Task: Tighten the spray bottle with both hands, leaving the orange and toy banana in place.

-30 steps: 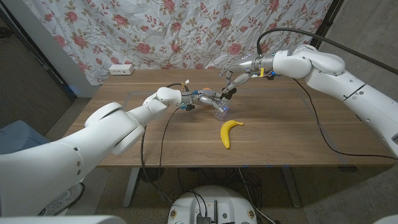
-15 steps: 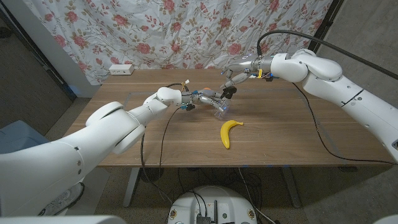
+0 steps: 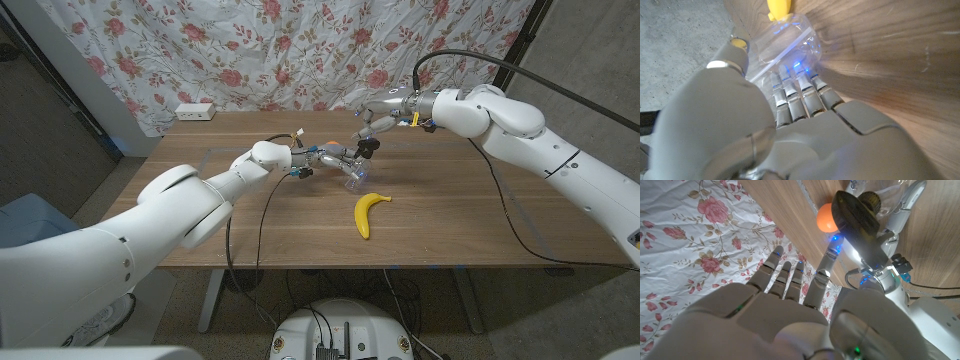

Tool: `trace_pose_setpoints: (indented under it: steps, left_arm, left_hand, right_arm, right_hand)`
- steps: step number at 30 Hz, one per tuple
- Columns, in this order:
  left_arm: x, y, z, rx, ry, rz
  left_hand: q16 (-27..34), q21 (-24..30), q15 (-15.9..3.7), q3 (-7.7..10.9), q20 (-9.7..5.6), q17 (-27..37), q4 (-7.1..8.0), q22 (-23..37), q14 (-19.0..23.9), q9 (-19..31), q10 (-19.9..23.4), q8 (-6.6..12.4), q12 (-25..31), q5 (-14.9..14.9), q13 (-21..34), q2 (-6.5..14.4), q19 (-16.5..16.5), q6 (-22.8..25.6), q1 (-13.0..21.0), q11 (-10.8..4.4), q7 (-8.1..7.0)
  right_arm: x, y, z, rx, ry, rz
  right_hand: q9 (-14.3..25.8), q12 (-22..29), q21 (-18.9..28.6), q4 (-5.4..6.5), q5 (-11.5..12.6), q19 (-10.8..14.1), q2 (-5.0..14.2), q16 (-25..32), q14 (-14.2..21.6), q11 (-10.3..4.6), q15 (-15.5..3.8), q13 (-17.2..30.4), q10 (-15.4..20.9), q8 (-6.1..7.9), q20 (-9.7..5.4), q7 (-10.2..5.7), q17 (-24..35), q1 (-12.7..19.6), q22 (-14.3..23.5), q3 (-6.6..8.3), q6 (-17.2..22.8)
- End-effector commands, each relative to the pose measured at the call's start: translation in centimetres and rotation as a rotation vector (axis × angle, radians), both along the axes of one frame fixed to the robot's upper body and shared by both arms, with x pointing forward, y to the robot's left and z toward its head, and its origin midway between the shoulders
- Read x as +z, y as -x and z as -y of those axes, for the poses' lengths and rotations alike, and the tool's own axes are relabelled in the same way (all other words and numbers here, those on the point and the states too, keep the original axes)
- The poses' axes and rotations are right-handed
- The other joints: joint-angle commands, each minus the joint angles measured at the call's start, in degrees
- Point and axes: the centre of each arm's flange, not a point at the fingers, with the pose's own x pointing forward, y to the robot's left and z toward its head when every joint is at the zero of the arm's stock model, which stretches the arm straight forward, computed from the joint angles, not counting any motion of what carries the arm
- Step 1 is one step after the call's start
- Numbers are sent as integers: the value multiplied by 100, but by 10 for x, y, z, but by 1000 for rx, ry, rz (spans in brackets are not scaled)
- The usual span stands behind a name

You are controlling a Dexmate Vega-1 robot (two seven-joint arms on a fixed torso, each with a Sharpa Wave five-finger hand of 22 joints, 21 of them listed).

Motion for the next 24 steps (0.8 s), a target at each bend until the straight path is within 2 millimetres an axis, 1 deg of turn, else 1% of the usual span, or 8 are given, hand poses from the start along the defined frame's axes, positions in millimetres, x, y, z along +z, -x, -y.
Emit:
trace_pose_setpoints:
  steps: [1, 8, 9, 15, 17, 22, 23, 24]
  left_arm:
    - [-2, 5, -5, -30, 18, 17]
    - [-2, 8, -9, -37, 27, 27]
    - [-2, 8, -9, -36, 27, 29]
    - [-1, 12, -13, -35, 36, 36]
    - [-1, 13, -15, -34, 38, 37]
    - [-1, 17, -19, -29, 43, 42]
    - [-1, 17, -20, -27, 45, 43]
    - [-1, 18, -21, -25, 49, 43]
  left_hand:
    - [-11, -2, -758, 133, -196, 27, 90, 26, 59, 25, 702, 909, 46, 39, 17, 864, 47, 1096, -240, -610, -170]
    - [-14, -1, -760, 136, -197, 22, 91, 26, 71, 24, 703, 907, 44, 38, 18, 861, 51, 1095, -246, -606, -171]
    - [-13, -1, -757, 135, -198, 23, 94, 26, 70, 24, 707, 907, 45, 38, 18, 862, 52, 1097, -249, -587, -174]
    - [-6, 0, -763, 135, -199, 29, 95, 26, 83, 24, 703, 907, 42, 37, 17, 867, 57, 1103, -250, -607, -169]
    - [-2, 0, -765, 134, -195, 30, 95, 26, 91, 24, 712, 907, 45, 37, 18, 867, 57, 1104, -251, -603, -165]
    - [-9, 2, -764, 138, -199, 22, 90, 26, 96, 24, 716, 908, 44, 37, 17, 858, 63, 1110, -252, -611, -169]
    - [-7, 1, -764, 136, -197, 27, 92, 26, 94, 24, 717, 906, 44, 37, 17, 861, 60, 1107, -252, -602, -176]
    - [-7, 2, -766, 136, -198, 26, 91, 26, 96, 24, 719, 904, 44, 36, 17, 859, 64, 1103, -253, -596, -167]
  right_arm:
    - [5, 3, -3, 10, -81, 47]
    - [10, 5, -2, 10, -113, 64]
    - [11, 5, -2, 11, -119, 65]
    - [13, 7, -1, 16, -165, 59]
    - [13, 7, -1, 18, -185, 53]
    - [13, 7, 1, 22, -233, 37]
    - [13, 7, 1, 23, -242, 34]
    - [13, 7, 2, 27, -248, 32]
  right_hand:
    - [0, -17, 15, 26, -23, 36, 48, 10, 70, -25, -9, 6, 60, -9, 24, 29, -4, 35, 12, -17, -68]
    - [-28, -34, 2, 27, -38, 23, 47, 6, 102, -25, 16, 6, 69, -40, 64, 47, -15, 28, 13, -25, -93]
    - [-32, -36, -3, 28, -41, 14, 47, 2, 101, -26, 14, 6, 71, -44, 71, 38, -17, 26, 13, -27, -93]
    - [-49, -51, -12, 35, -59, 3, 47, -8, 114, -17, 44, 6, 85, -91, 117, 25, -26, 9, 14, -39, -169]
    - [-61, -62, -16, 40, -70, -4, 47, -20, 110, -18, 63, 6, 89, -139, 125, 27, -31, -4, 14, -47, -258]
    - [-80, -83, -22, 54, -93, -16, 53, -30, 124, 17, 100, 7, 91, -209, 163, -8, -38, -34, 16, -62, -374]
    - [-86, -93, -24, 59, -106, -20, 56, -38, 126, 16, 104, 8, 97, -269, 178, -41, -42, -49, 16, -69, -496]
    - [-91, -101, -22, 62, -114, -15, 56, -43, 130, 28, 103, 8, 98, -313, 181, -38, -45, -56, 16, -74, -585]
